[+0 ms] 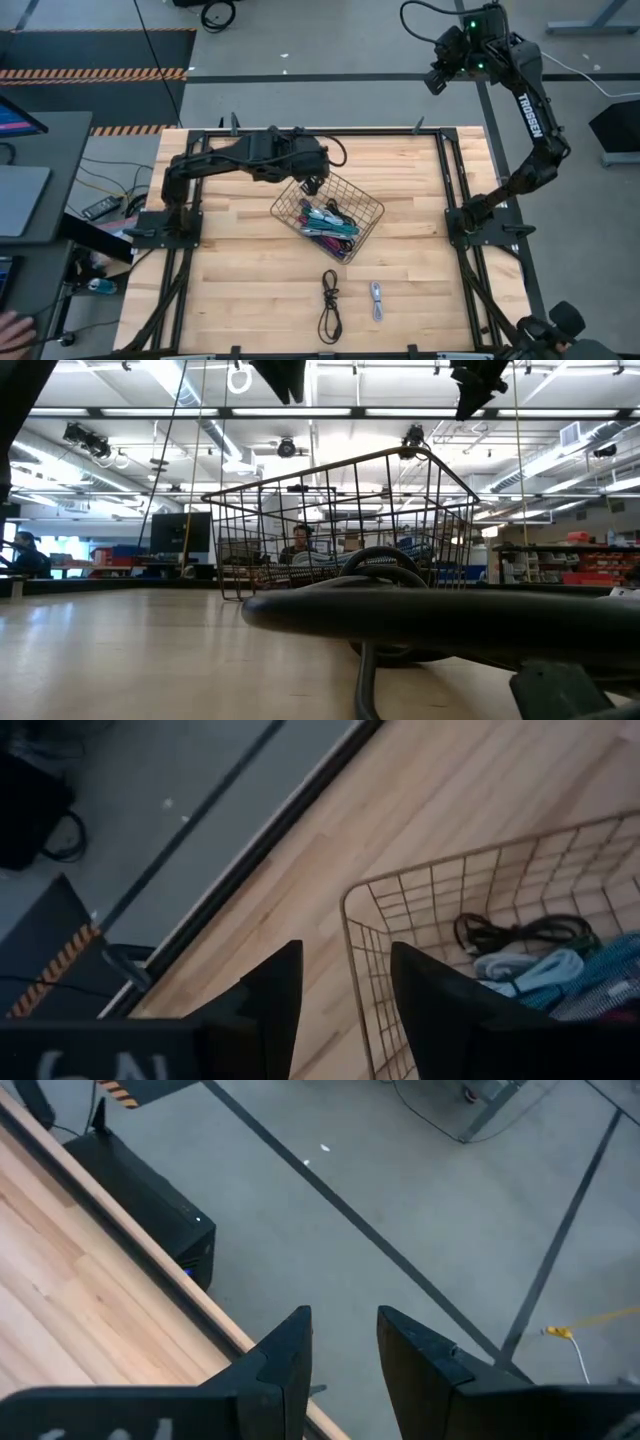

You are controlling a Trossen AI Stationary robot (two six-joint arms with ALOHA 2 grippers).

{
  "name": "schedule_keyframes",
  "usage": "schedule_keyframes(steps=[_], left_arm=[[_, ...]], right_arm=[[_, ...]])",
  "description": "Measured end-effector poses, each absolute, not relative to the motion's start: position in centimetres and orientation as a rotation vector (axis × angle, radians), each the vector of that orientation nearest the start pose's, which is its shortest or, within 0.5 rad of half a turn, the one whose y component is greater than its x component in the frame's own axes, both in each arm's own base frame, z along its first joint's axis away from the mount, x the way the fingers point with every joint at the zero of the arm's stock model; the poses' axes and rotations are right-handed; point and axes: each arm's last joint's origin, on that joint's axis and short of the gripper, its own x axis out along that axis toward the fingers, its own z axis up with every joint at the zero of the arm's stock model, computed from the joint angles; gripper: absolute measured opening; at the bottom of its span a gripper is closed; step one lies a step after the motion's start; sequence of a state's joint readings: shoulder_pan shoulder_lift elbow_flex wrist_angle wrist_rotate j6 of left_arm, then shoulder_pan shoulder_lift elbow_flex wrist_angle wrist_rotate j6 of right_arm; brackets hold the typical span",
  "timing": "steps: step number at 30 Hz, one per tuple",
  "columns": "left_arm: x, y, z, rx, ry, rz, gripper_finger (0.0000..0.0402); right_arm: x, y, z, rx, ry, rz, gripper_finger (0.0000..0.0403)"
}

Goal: Pick and place USB-C Cables
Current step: Adjust the gold wire basket

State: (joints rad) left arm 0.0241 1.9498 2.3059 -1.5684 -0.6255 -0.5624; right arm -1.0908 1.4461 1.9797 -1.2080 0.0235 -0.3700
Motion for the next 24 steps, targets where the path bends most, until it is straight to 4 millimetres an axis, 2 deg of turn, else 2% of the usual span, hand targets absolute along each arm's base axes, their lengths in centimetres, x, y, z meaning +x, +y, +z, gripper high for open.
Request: schedule_keyframes(steps=[7, 18, 24], left_arm=[[35.7, 1.8, 40.8, -0.077, 0.867, 0.987, 0.0160], [35.7, 1.4, 40.8, -0.076, 0.842, 1.007, 0.0160], [35.9, 0.2, 40.2, -0.111, 0.826, 1.009, 0.0160]], right_arm=[[10.2, -21.9, 47.9, 0.088, 0.809, -0.972, 0.0122], [10.2, -21.9, 47.9, 0.110, 0.790, -0.964, 0.0122], [10.3, -21.8, 47.9, 0.126, 0.769, -0.929, 0.0122]])
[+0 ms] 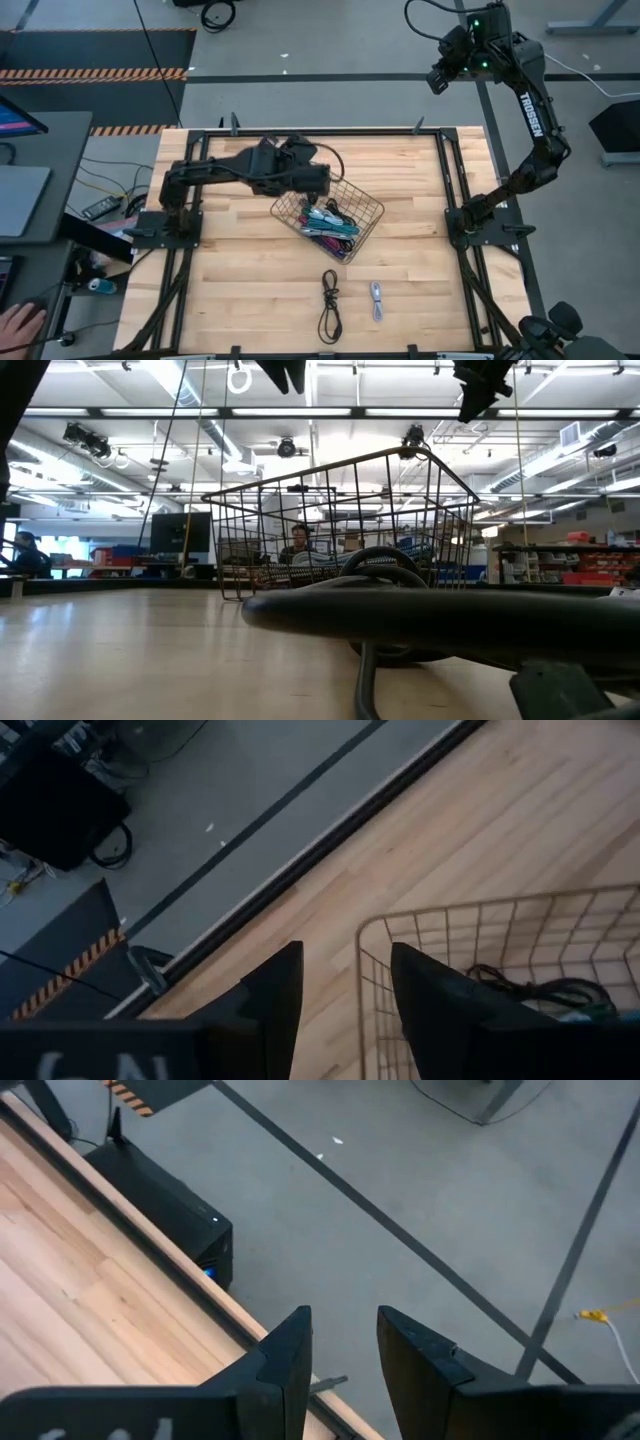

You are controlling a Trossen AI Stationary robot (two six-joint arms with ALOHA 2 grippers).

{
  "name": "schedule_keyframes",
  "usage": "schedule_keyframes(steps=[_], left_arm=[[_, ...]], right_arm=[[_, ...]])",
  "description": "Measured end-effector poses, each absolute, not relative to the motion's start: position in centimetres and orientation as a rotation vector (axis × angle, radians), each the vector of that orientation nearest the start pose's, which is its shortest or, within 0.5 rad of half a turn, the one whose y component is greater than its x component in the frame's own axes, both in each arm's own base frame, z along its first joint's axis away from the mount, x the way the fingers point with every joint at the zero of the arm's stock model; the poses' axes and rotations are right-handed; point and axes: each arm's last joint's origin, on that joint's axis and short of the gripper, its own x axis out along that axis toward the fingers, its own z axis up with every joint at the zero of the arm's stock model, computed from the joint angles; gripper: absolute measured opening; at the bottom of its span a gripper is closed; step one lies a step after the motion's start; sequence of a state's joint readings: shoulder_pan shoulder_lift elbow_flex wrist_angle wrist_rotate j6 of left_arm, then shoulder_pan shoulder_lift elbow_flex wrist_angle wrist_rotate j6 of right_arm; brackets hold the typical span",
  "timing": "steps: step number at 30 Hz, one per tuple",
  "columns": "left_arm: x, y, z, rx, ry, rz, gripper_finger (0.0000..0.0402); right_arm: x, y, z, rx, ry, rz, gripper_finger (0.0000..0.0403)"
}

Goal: Pick and place USB-C Cables
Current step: Adjust the gold wire basket

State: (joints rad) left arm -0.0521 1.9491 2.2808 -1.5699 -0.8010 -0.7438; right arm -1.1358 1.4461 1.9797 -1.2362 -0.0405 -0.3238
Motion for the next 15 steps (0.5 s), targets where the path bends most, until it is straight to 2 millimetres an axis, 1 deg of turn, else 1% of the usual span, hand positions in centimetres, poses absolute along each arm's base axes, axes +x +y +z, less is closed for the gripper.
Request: schedule_keyframes(steps=[6, 9, 12, 15], left_arm=[[36.3, -1.7, 37.8, -0.084, 0.875, 1.010, 0.0160], [36.3, -2.6, 36.6, -0.103, 0.880, 1.026, 0.0160], [36.2, -3.5, 36.3, -0.134, 0.862, 1.032, 0.0160], [35.6, -4.6, 36.7, -0.179, 0.821, 1.028, 0.0160]], right_arm=[[10.3, -21.8, 47.9, 0.135, 0.760, -0.919, 0.0122], [10.4, -21.8, 47.9, 0.140, 0.751, -0.897, 0.0122], [10.5, -21.6, 47.8, 0.161, 0.738, -0.841, 0.0122], [10.5, -21.3, 47.6, 0.196, 0.752, -0.793, 0.0122]])
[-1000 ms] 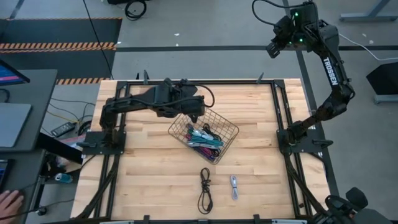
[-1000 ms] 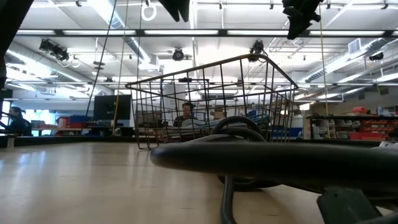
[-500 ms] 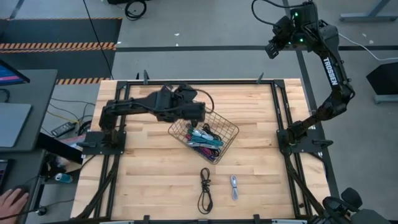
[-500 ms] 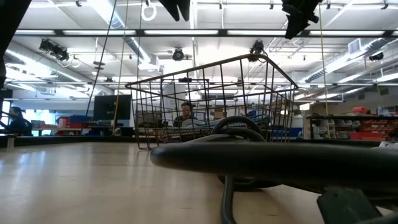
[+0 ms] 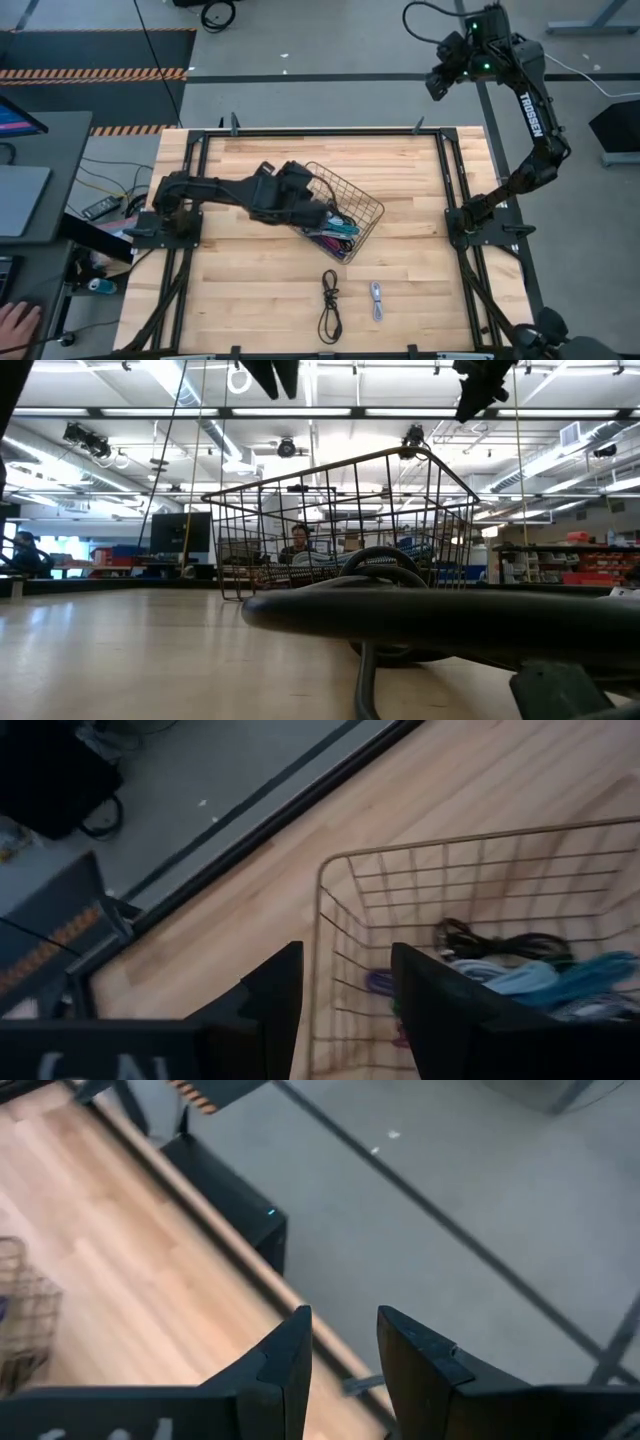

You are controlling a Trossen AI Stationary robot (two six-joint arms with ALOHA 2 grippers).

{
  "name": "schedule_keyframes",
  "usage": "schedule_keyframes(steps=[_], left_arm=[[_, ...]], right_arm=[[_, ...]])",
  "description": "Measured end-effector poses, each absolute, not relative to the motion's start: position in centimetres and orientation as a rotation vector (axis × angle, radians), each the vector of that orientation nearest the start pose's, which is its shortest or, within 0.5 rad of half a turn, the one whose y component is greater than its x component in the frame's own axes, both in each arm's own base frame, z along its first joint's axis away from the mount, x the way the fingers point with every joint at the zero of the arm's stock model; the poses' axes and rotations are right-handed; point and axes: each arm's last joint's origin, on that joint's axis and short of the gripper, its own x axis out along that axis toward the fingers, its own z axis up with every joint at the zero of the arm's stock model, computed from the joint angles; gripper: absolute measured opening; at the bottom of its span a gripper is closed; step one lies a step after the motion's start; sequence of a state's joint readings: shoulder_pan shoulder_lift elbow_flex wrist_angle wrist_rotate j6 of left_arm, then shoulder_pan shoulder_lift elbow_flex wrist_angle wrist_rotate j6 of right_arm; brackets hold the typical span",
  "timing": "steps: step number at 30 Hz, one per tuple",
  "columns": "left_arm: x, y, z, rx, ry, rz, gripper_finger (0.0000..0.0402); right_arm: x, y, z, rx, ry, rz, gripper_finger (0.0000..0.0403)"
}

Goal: Pick and place USB-C Cables
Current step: Adjust the gold wire basket

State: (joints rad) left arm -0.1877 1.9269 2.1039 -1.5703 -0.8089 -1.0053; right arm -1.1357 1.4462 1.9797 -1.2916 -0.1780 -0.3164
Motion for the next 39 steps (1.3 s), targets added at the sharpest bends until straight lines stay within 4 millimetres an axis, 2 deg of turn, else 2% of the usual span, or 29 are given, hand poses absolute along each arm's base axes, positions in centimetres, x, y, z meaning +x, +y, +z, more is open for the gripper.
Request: schedule_keyframes(steps=[8, 15, 21, 26, 33, 39], left_arm=[[33.5, -7.0, 37.2, -0.262, 0.750, 1.014, 0.0160], [32.7, -7.9, 36.0, -0.285, 0.747, 1.039, 0.0160], [32.7, -7.9, 35.6, -0.275, 0.756, 1.045, 0.0160], [32.6, -7.8, 35.8, -0.253, 0.767, 1.033, 0.0160], [32.3, -7.1, 36.4, -0.210, 0.768, 1.027, 0.0160], [31.9, -6.1, 37.1, -0.184, 0.765, 1.031, 0.0160]], right_arm=[[11.3, -20.2, 46.2, 0.318, 0.793, -0.633, 0.0122], [14.2, -19.0, 42.3, 0.422, 0.888, -0.440, 0.0122], [16.3, -18.0, 38.5, 0.486, 1.057, -0.409, 0.0120], [17.6, -16.1, 36.6, 0.545, 1.174, -0.327, 0.0119], [19.3, -12.5, 36.4, 0.557, 1.273, -0.234, 0.0119], [21.4, -9.5, 37.0, 0.513, 1.195, -0.177, 0.0119]])
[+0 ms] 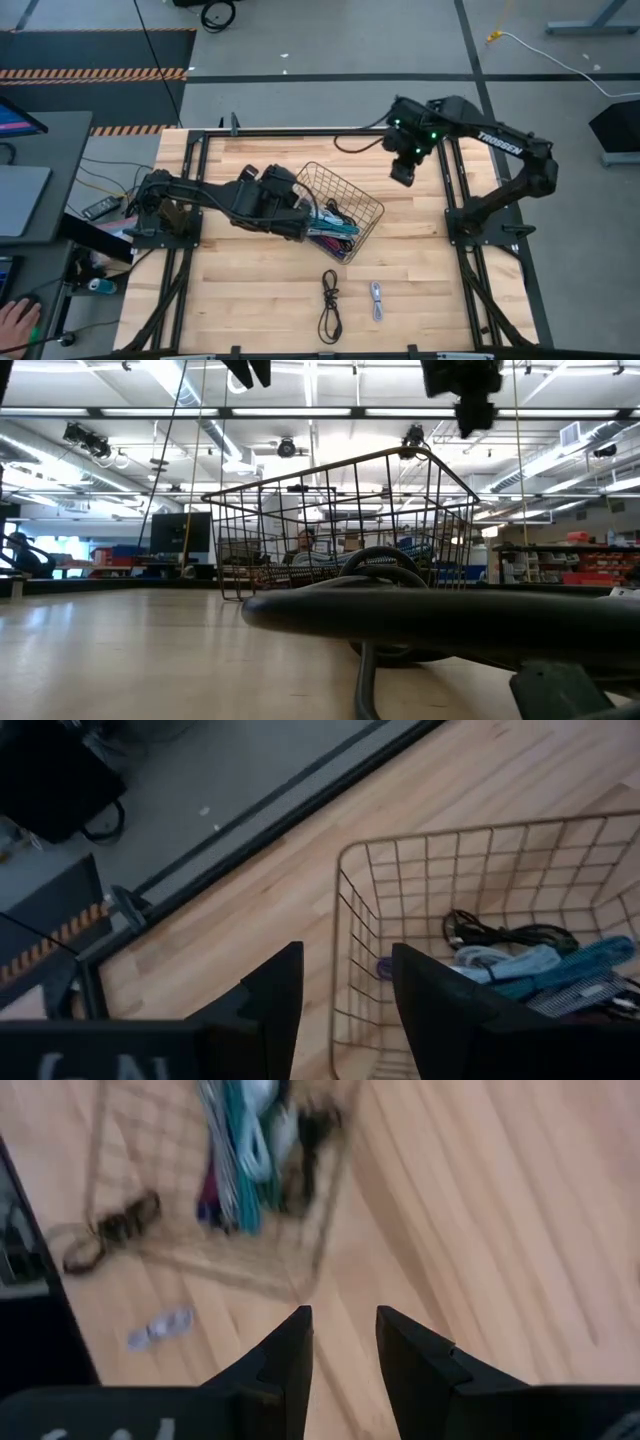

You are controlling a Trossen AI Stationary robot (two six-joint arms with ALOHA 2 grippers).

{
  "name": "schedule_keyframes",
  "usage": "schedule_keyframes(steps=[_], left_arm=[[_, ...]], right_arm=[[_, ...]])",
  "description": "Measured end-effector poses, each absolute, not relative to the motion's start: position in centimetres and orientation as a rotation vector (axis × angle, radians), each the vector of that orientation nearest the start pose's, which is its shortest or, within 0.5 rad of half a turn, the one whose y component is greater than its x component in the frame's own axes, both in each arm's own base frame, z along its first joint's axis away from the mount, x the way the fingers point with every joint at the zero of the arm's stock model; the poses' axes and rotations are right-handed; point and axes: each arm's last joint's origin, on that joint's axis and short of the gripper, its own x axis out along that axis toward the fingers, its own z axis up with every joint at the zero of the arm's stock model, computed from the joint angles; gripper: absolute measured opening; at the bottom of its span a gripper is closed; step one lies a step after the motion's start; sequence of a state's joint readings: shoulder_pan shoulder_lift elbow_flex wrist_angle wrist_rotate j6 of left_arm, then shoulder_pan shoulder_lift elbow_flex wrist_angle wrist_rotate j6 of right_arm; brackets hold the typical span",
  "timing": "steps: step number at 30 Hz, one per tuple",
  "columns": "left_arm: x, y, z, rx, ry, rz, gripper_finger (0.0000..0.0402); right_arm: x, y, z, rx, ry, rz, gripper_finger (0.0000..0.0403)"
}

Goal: Pick and place USB-C Cables
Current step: Adjust the gold wire basket

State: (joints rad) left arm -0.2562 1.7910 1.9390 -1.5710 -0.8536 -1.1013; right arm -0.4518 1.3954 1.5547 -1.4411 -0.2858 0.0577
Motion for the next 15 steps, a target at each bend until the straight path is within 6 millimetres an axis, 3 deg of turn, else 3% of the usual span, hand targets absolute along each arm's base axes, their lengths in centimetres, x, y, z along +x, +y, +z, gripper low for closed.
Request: schedule_keyframes(steps=[8, 15], left_arm=[[32.1, -5.0, 37.2, -0.132, 0.763, 1.060, 0.0160], [32.1, -4.4, 37.2, -0.115, 0.776, 1.066, 0.0160]], right_arm=[[25.2, -7.0, 37.0, 0.264, 1.060, -0.234, 0.0125], [25.9, -6.4, 31.3, 0.321, 1.157, -0.281, 0.0148]])
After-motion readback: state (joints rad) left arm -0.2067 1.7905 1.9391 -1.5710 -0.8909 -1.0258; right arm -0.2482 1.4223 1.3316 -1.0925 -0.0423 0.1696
